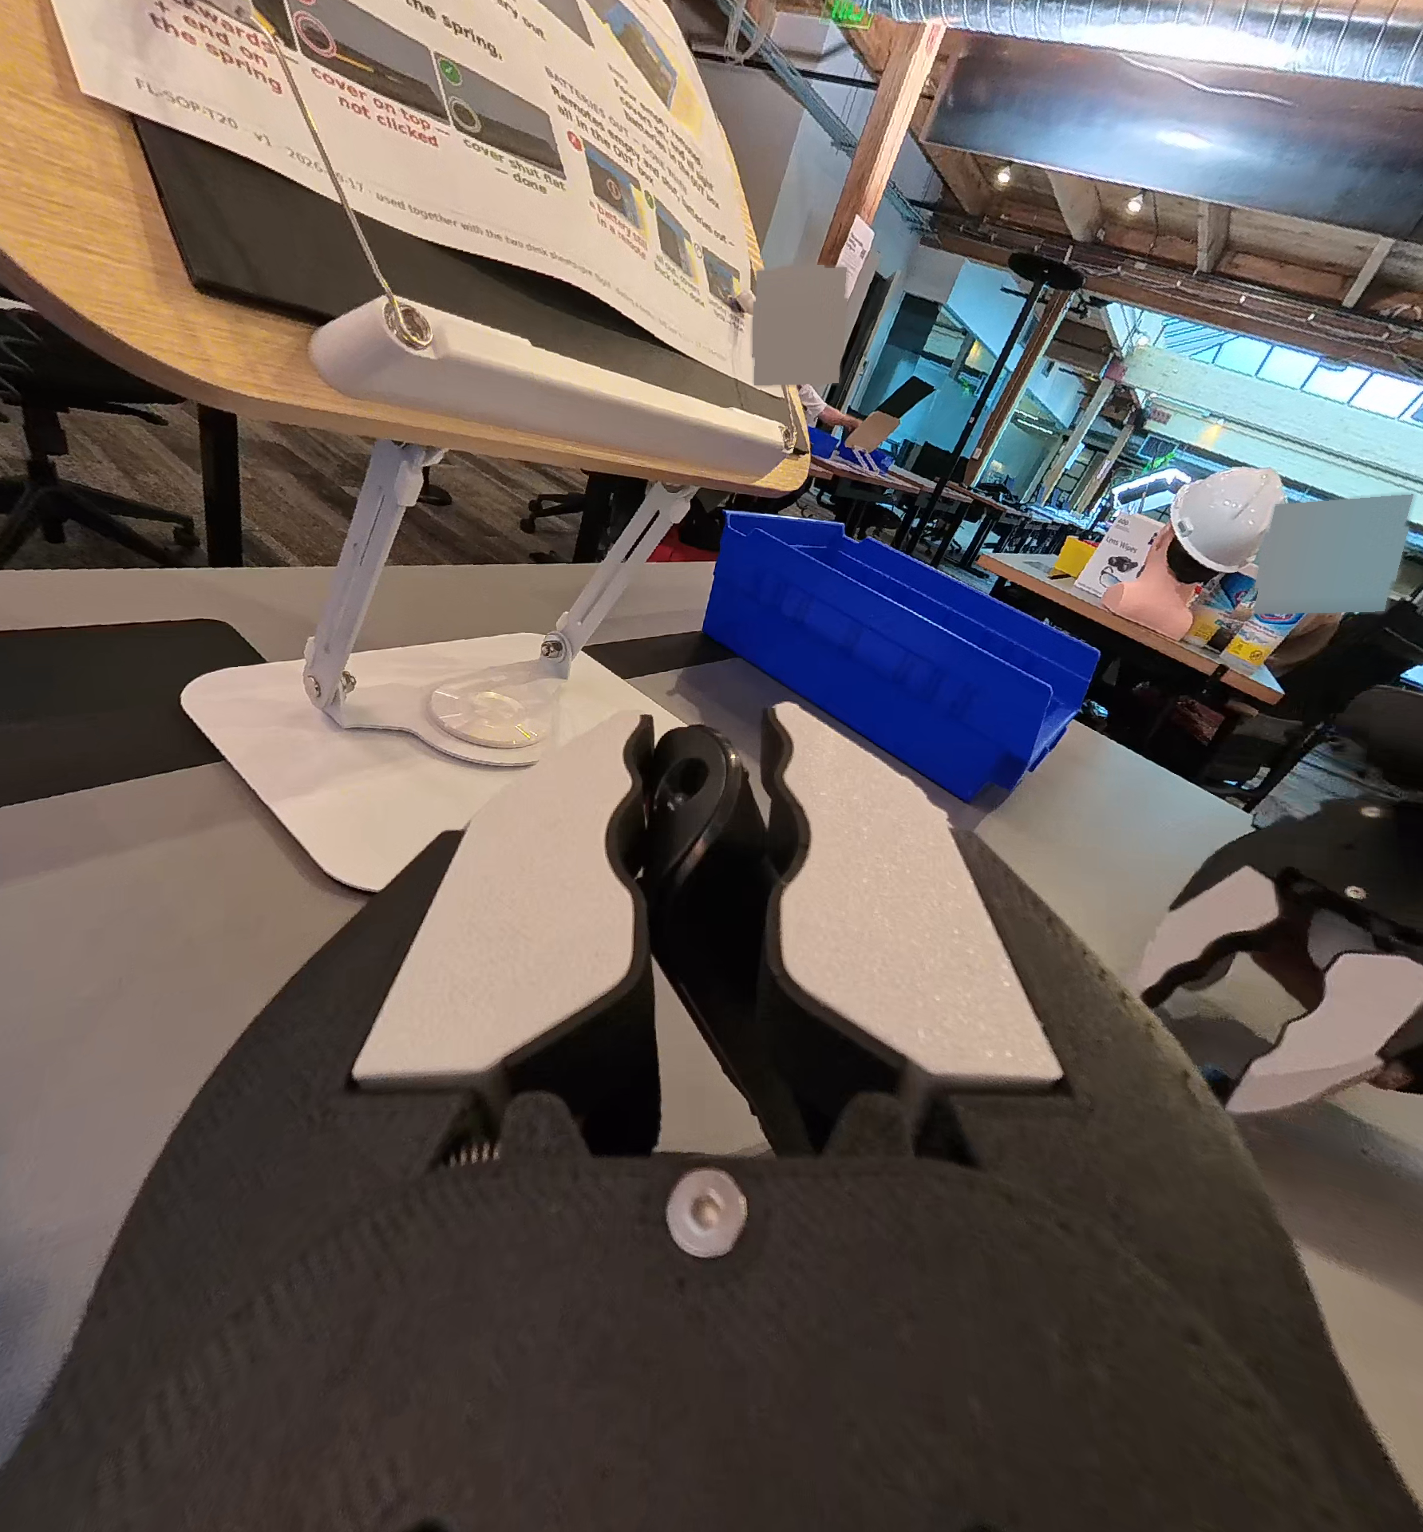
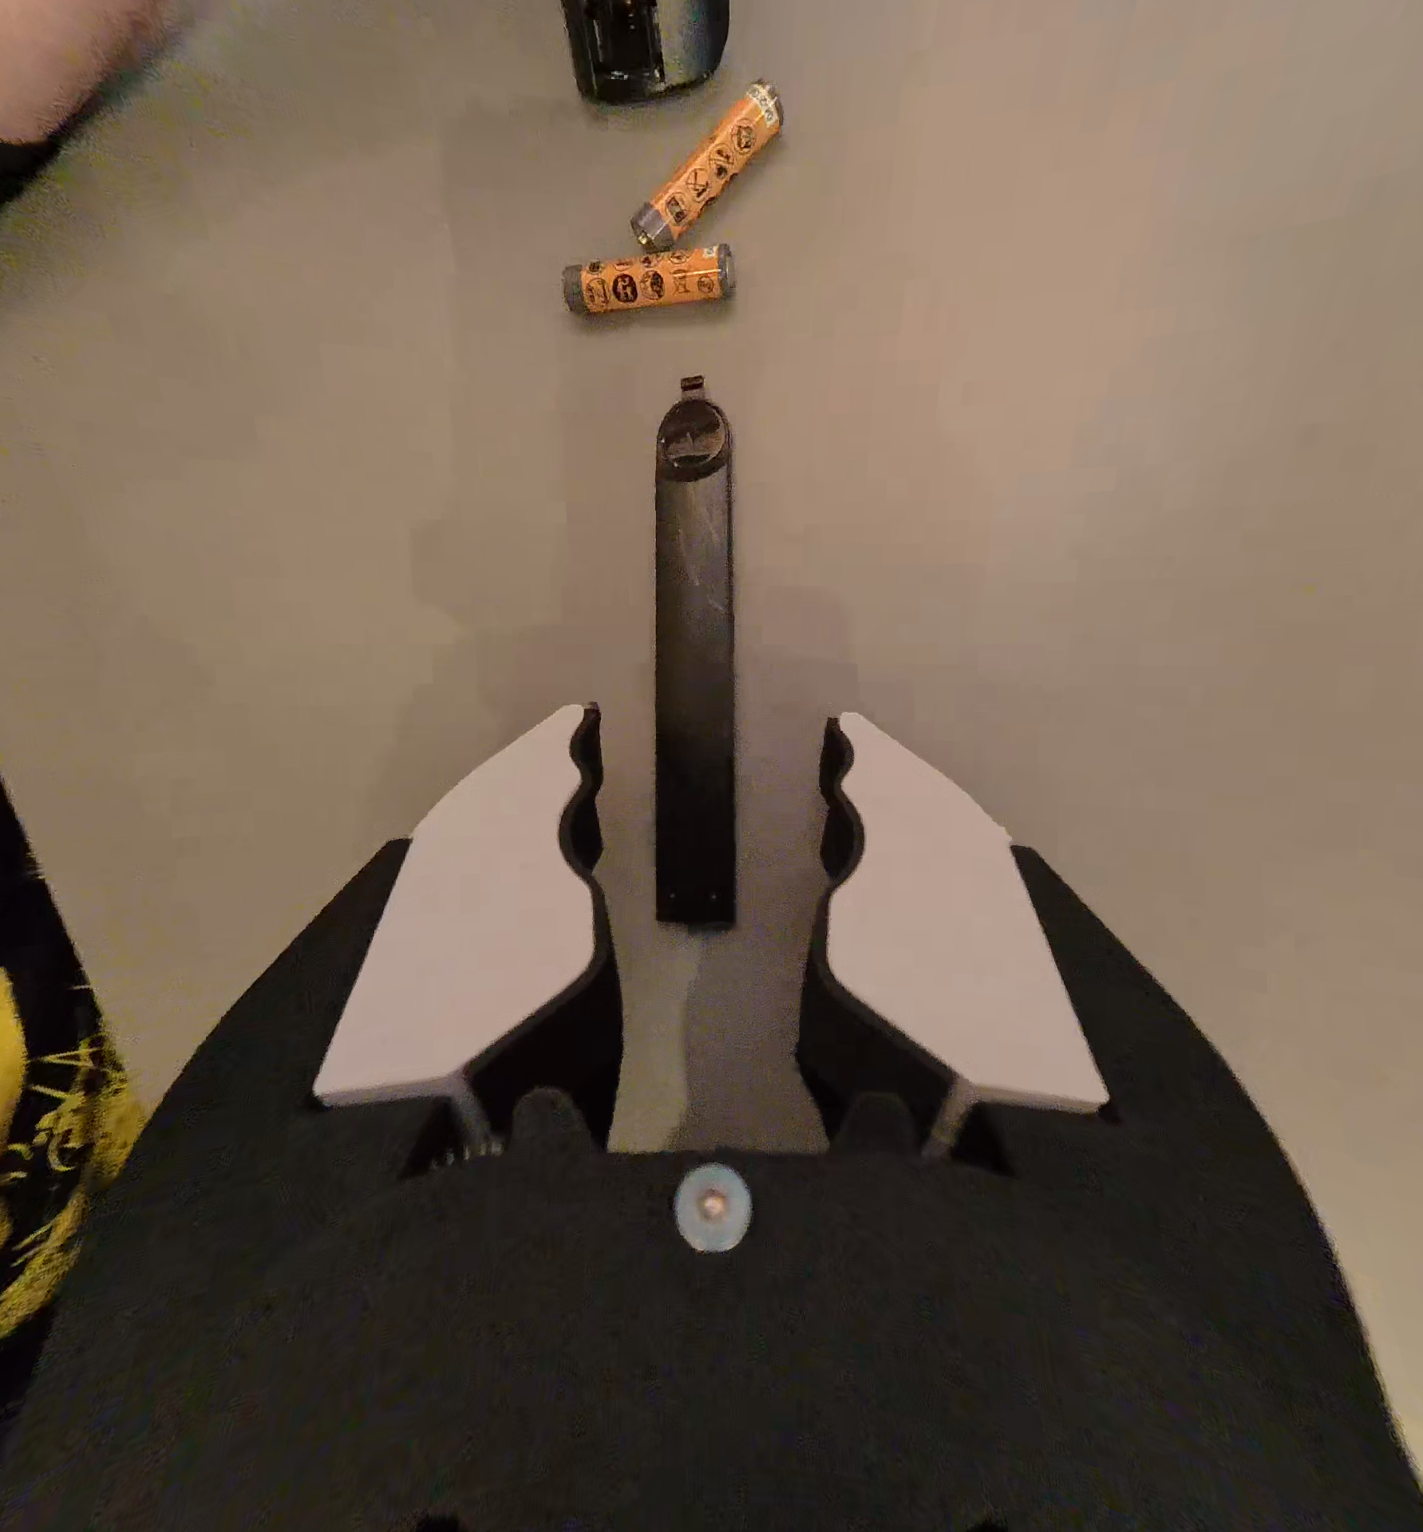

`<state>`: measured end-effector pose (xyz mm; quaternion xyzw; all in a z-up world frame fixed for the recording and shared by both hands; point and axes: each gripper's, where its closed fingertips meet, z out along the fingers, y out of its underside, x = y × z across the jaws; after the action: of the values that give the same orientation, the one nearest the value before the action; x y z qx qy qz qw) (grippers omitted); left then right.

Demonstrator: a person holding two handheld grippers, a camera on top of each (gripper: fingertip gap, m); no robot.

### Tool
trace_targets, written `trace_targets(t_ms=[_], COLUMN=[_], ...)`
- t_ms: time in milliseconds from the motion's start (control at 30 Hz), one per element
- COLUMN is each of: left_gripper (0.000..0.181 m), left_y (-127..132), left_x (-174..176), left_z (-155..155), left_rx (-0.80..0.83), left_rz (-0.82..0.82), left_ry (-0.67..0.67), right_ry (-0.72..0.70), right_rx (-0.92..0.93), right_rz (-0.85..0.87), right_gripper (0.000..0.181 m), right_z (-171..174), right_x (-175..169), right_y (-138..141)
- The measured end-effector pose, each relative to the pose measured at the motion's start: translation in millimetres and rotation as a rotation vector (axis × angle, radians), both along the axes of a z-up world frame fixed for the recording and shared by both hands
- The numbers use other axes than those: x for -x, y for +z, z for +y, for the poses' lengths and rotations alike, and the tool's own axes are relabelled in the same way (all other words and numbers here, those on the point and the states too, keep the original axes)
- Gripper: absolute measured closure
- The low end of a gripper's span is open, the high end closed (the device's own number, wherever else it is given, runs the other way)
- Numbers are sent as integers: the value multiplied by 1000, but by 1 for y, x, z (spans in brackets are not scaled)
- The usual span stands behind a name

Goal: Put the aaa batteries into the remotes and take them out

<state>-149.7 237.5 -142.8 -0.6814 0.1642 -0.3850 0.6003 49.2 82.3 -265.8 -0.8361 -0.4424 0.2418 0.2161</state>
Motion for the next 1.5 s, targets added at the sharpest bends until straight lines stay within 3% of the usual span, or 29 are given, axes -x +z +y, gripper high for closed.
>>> trace_targets(t_ms=[67, 200, 267, 433, 567, 667, 967, 1133, 1333, 1433, 1500], left_gripper=[157, 156, 156, 157, 157, 157, 158, 157, 157, 157, 157], left_y=[0, -1, -1, -5, -10, -16, -15, -15, -13, -12, -10], left_x=[0, -1, -2, 1, 11, 17, 15, 18, 9, -2, -16], left_z=[0, 0, 0, 3, 12, 14, 11, 13, 13, 10, 7], left_rx=[2, 3, 2, 62, 227, 278, 304, 292, 276, 285, 295], left_rz=[-4, -1, 0, -43, -304, -390, -456, -438, -413, -439, -467], left_ry=[1, 0, -2, 30, 36, 54, 62, 72, 42, 31, 12], right_ry=[63, 151, 130, 68, 36, 44, 95, 32, -116, -113, -81], right_rx=[-135, -213, -227, -172, -232, -296, -343, -355, -351, -297, -293], right_rz=[-80, -225, -234, -118, 37, 113, 80, 79, 89, 219, 217], right_gripper=[140, 143, 162, 164, 164, 164, 164, 164, 164, 164, 164], right_z=[-2, -14, -11, -4, 9, 20, 39, 44, 50, 34, 24], right_x=[-1, 2, 6, 15, 38, 67, 118, 91, 16, 9, 17], right_y=[3, -9, -11, -2, 31, 58, 65, 69, 79, 96, 97])
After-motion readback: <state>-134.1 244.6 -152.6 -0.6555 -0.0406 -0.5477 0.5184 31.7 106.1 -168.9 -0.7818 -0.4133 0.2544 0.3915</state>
